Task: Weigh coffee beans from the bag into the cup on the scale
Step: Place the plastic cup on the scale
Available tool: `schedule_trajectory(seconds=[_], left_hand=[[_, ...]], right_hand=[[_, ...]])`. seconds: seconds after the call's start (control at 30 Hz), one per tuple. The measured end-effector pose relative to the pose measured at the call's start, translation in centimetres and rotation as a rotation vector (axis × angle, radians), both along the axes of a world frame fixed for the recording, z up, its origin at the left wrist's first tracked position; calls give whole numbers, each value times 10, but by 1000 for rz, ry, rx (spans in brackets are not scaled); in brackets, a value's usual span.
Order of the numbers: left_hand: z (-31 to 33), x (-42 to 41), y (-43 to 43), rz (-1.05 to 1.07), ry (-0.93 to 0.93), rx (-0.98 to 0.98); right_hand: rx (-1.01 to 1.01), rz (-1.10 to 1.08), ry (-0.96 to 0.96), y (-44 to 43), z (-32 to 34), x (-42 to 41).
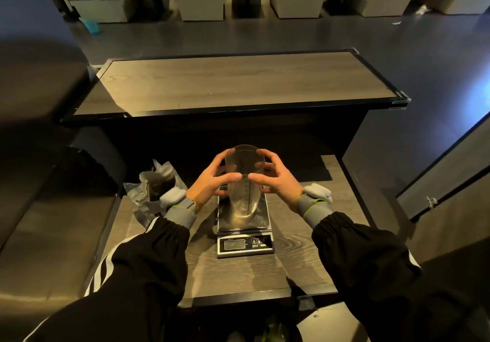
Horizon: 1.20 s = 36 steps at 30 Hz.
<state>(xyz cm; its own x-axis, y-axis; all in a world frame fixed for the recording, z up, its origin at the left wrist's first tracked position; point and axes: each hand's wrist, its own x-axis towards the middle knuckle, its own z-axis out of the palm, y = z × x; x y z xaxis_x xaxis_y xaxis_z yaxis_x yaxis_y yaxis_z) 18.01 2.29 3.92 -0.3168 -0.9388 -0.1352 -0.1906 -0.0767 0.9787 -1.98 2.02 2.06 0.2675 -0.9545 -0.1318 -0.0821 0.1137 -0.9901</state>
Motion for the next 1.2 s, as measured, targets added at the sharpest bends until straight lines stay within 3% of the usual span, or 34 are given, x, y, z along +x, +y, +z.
schedule_trajectory(seconds=[0.53, 0.77, 1.2], left_hand=[[11, 6, 1, 25, 3, -20], [28, 25, 2, 44, -33, -128], [67, 108, 31, 221, -84, -405]], right_hand=[[-5, 9, 93, -5, 3, 1], [-97, -40, 142, -20, 23, 4], [-315, 108, 197, -26, 90, 74]])
